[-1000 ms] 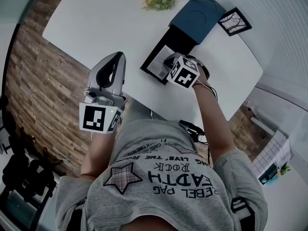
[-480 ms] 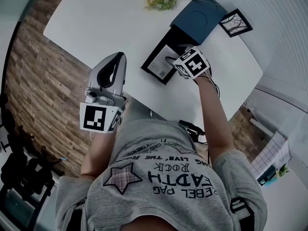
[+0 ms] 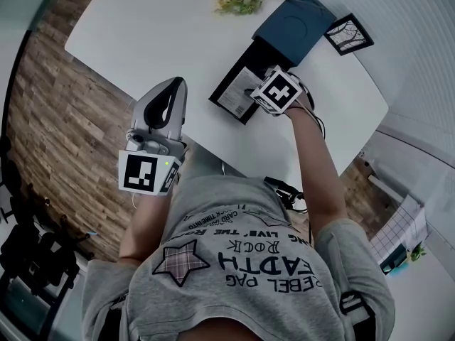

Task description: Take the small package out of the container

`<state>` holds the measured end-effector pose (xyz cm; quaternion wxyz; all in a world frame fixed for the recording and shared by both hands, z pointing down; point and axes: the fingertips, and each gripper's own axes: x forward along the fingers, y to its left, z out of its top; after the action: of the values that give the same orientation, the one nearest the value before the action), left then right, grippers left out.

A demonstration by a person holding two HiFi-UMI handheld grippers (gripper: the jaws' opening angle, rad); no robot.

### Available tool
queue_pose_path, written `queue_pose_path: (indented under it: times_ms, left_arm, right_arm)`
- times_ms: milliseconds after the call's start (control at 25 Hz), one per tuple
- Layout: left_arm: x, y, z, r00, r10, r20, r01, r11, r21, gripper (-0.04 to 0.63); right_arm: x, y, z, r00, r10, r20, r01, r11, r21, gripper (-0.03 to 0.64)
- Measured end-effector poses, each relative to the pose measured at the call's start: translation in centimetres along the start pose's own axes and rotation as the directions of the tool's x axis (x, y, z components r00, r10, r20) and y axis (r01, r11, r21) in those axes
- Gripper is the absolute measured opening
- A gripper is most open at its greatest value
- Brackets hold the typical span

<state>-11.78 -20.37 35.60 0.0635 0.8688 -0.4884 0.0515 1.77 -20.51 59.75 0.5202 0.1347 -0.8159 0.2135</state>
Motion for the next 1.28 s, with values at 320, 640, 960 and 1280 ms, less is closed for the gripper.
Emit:
queue_pose_path:
  times_ms: [320, 640, 960, 1280]
  left_arm:
    - [-0.2, 0.0, -0.3, 1.000, -0.011, 0.004, 0.011, 1.000, -0.013, 0.011]
    - [-0.1, -0.5, -0.3, 0.999, -0.033, 0.003, 0.033, 0.999, -0.007, 0.010]
    - [0.3, -1.7, -2.4, 0.993, -0.116, -0.017, 0.116, 0.993, -0.008, 0.011]
    - [2.4, -4.1, -7.1, 0.971, -0.199, -0.132, 0.203, 0.979, 0.015, 0.011]
  right_arm:
    - [-3.6, 0.9, 1.9, 0.993, -0.026, 0.112, 0.024, 1.000, 0.012, 0.221]
    - [-6.4, 4.0, 3.8, 0.980, -0.086, 0.180, 0.098, 0.993, -0.060, 0.220]
    - [-7.8, 7.0, 5.0, 0.966, -0.123, 0.228, 0.157, 0.978, -0.138, 0.219]
    - [-8.1, 9.3, 5.4, 0.961, -0.114, 0.254, 0.157, 0.975, -0.157, 0.218]
